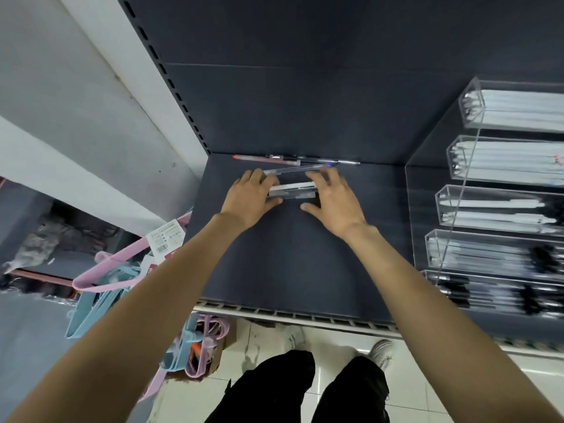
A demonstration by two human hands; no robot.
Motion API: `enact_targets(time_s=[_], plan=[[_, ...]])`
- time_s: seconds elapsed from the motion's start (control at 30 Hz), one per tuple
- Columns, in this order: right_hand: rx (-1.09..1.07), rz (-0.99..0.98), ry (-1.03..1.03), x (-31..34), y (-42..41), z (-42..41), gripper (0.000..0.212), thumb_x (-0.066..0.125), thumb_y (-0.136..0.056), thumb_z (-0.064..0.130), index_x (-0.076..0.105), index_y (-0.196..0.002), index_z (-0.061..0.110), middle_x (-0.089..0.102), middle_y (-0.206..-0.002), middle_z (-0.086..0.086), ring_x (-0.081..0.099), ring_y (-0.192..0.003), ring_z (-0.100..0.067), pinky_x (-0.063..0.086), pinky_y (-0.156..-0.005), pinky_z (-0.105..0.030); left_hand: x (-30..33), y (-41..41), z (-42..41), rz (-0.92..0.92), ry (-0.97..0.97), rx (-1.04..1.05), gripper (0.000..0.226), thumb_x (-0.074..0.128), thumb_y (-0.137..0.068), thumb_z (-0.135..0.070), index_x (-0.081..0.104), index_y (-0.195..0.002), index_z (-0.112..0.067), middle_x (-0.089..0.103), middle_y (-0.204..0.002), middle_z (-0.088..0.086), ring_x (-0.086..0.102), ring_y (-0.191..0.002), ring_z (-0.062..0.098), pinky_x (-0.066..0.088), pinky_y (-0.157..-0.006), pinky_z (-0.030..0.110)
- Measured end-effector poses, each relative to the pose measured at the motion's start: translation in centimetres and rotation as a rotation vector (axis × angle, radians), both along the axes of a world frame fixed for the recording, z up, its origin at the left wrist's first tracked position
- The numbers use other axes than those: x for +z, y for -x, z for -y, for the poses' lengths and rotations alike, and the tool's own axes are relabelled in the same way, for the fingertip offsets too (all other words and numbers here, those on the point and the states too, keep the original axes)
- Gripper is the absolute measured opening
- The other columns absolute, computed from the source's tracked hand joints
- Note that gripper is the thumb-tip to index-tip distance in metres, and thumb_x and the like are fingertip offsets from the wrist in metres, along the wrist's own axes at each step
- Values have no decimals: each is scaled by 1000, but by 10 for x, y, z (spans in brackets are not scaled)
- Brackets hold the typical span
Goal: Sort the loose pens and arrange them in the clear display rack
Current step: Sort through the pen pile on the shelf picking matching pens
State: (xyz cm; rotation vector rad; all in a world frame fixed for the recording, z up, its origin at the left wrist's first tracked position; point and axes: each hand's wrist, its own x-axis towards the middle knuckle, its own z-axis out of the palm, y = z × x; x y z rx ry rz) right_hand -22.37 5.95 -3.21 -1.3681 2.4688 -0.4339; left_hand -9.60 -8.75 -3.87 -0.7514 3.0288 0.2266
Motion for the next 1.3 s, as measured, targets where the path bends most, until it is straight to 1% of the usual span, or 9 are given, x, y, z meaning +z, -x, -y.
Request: enact_targets(time_s=[0.23,0.43,0.5,0.53,0.67,0.77,0.87,1.1,1.3], plan=[[170,-184,-77,2,11,-4,42,52,-95,25,46,-136,16,51,-125,-10,44,-113,-29,35,-98,-37,13,12,-16,230,-84,-160,33,39,-102,-27,39,-124,-3,46,-128,17,46,-116,29,42,-92,36],[190,-243,-5,13,13,-28,33,50,-96,31,56,-128,27,58,-118,0,44,-112,-27,23,-99,-47,32,1,-40,240,-330,-120,25,31,-104,-31,41,-108,-8,52,-87,1,49,-77,22,34,-68,31],[102,-168,191,21,12,-43,34,59,-91,30,59,-126,27,58,-117,0,45,-114,-28,23,-107,-54,39,-10,-54,131,-517,-35,23,34,-103,-31,42,-104,-9,48,-76,-3,49,-72,21,35,-64,33],[40,-71,323,29,10,-52,36,63,-89,28,60,-126,24,57,-118,-1,46,-113,-27,28,-109,-50,43,-17,-62,60,-643,16,23,35,-103,-31,44,-105,-9,50,-77,-3,50,-71,19,39,-65,33],[-204,518,699,67,-8,-88,32,61,-92,17,59,-123,17,58,-114,2,57,-106,-5,44,-96,-20,63,-41,-105,-185,-1220,188,26,41,-102,-21,53,-125,-16,47,-78,-8,40,-59,2,37,-54,15],[-351,749,735,78,-18,-107,17,60,-92,14,59,-107,22,63,-98,9,63,-86,-3,55,-73,-24,73,-49,-135,-239,-1257,172,28,44,-101,-16,50,-128,-17,49,-78,-7,41,-55,0,36,-51,13],[-438,778,733,84,-17,-120,23,66,-87,15,51,-96,29,62,-85,7,62,-77,-15,52,-55,-25,81,-48,-161,-260,-1316,167,23,45,-100,-16,53,-120,-25,51,-78,-8,41,-56,0,35,-50,13],[-458,848,623,92,-1,-153,11,63,-90,12,59,-100,17,62,-79,2,60,-61,-1,53,-49,-23,82,-41,-201,-268,-1396,235,22,47,-100,-17,57,-118,-23,54,-80,-7,42,-57,1,34,-49,13],[-354,837,528,89,0,-179,11,64,-88,6,67,-99,6,65,-85,-3,66,-72,-3,55,-61,-20,83,-33,-226,-268,-1392,224,26,44,-101,-16,55,-125,-19,56,-81,-7,43,-60,3,36,-50,15]])
